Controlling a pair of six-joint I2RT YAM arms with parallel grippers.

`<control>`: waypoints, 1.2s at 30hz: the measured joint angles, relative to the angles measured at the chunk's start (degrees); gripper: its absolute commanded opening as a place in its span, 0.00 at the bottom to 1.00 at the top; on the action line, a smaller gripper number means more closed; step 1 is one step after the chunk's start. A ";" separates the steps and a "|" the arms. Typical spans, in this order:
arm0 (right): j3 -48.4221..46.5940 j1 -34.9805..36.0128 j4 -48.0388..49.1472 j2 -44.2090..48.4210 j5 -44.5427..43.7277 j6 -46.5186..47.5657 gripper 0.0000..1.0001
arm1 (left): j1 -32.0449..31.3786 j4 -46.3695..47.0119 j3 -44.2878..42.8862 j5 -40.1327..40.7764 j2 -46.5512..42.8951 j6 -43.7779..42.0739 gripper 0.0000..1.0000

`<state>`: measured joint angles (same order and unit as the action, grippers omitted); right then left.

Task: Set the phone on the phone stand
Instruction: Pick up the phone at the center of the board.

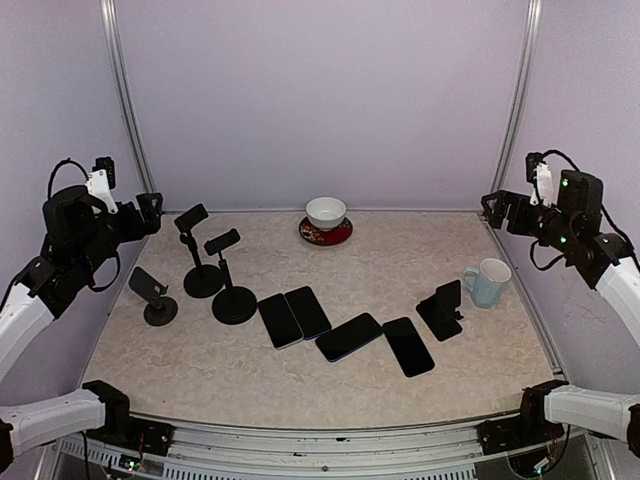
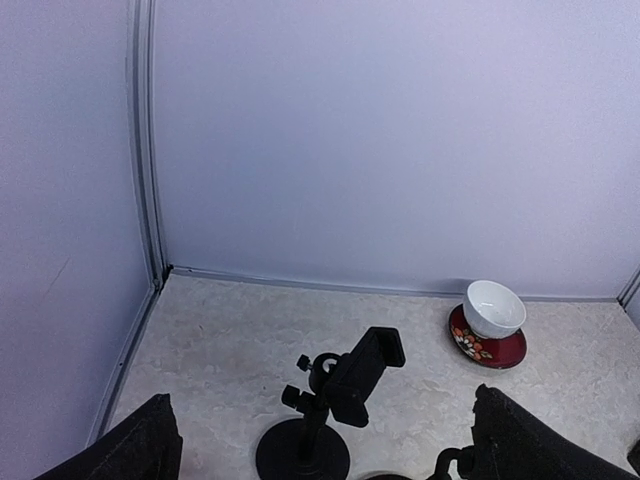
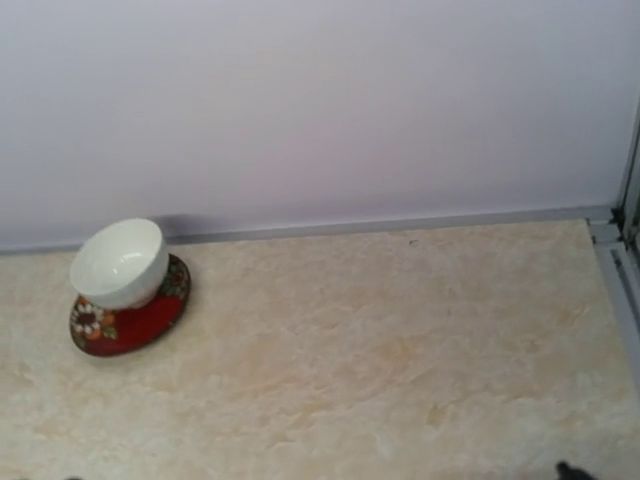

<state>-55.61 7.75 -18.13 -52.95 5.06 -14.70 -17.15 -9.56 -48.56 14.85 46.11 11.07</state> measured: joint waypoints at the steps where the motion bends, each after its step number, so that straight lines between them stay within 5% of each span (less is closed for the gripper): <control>1: 0.00 0.00 -0.02 0.15 -0.13 -0.94 1.00 | 0.07 0.07 0.15 0.00 0.11 0.28 0.99; 11: 5.33 0.00 5.03 7.65 6.75 -5.14 1.00 | 2.25 2.34 4.68 -2.99 0.07 1.60 0.99; 18: 2.10 1.88 5.09 -1.75 11.17 -5.14 1.00 | 2.45 3.10 6.27 -6.64 0.07 1.60 0.99; 36: 0.15 17.97 -1.99 -11.56 2.23 0.57 1.00 | 2.71 3.10 6.27 -7.52 2.82 2.45 0.99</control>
<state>-55.46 25.71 -20.12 -64.51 7.29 -14.13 -14.44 -6.46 -42.28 7.33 48.93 13.52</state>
